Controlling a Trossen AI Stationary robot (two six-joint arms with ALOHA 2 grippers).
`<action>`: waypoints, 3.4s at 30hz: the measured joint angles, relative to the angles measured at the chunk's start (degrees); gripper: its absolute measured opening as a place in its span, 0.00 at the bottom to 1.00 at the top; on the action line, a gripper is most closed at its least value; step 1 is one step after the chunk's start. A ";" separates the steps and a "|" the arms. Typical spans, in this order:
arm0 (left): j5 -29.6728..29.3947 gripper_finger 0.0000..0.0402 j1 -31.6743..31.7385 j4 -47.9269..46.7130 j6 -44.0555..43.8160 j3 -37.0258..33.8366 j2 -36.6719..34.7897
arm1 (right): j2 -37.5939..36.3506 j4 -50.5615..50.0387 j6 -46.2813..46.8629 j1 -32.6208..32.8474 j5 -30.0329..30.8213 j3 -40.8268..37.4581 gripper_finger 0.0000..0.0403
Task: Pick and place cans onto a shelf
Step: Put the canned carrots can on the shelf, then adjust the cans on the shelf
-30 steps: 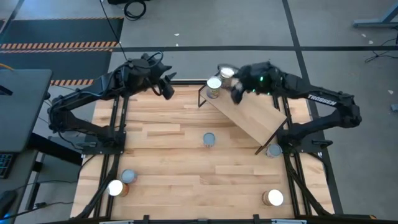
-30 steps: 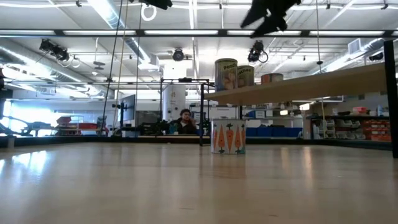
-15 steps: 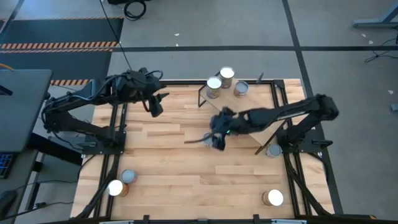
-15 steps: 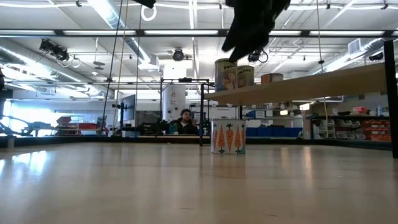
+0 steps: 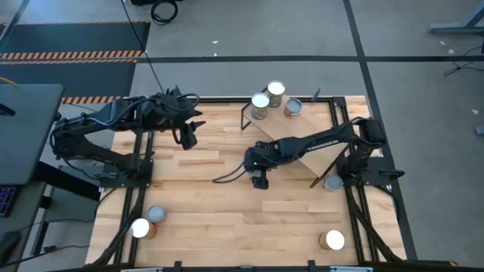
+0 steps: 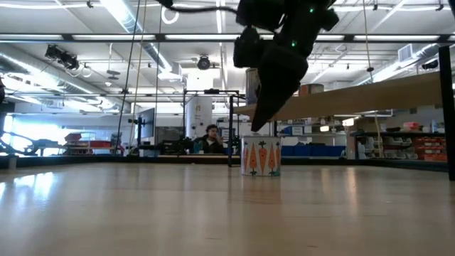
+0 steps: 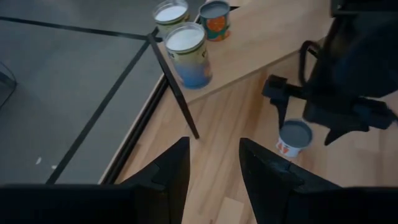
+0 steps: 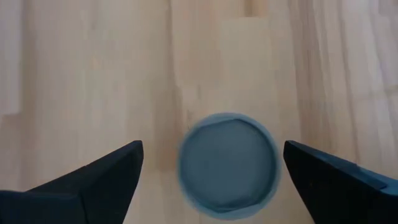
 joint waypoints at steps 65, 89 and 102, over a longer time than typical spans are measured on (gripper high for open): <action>-8.29 0.36 -4.17 7.30 0.21 -0.02 -6.29 | -9.42 -41.34 28.17 -18.71 11.11 21.58 0.88; -1.03 0.36 -4.43 10.92 3.44 -0.02 -6.27 | -15.80 -40.62 8.31 -32.17 1.62 20.46 0.92; -1.61 0.36 -8.54 10.54 3.15 0.00 -7.92 | -10.60 -42.72 7.13 -32.19 -1.87 20.56 0.89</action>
